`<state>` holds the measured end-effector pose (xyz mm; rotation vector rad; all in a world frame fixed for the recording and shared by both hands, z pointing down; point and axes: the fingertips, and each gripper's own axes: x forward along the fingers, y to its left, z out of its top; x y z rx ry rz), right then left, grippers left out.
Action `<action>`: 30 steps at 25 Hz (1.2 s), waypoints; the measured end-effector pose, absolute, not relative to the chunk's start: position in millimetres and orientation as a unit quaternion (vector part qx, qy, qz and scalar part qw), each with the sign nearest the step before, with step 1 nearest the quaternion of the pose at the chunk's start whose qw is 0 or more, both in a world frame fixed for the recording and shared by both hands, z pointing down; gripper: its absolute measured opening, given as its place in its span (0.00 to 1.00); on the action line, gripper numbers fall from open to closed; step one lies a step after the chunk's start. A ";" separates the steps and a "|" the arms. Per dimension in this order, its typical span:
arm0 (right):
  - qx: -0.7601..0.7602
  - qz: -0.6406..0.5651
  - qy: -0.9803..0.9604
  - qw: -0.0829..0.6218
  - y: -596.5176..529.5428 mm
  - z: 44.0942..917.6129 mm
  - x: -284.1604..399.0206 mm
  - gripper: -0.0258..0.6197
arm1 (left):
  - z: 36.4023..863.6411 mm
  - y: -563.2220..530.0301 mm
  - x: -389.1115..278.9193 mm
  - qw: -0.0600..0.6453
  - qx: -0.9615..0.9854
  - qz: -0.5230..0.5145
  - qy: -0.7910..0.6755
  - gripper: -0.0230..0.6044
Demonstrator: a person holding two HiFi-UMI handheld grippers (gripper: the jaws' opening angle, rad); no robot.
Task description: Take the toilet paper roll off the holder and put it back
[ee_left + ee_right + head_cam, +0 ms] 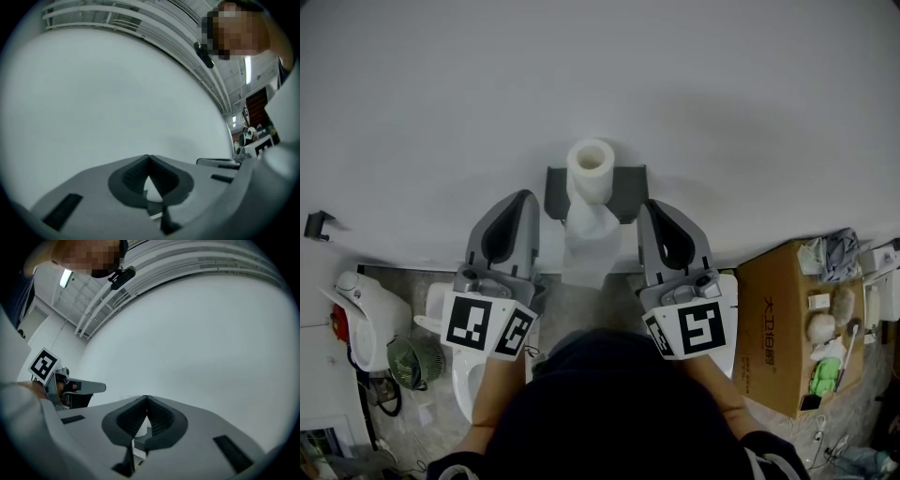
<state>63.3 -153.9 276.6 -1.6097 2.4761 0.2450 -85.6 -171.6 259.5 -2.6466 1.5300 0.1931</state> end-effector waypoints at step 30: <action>-0.629 0.092 0.771 0.039 -110.6 267.8 49.2 0.06 | 269.2 -135.7 -130.8 0.078 -0.866 0.002 0.493 0.04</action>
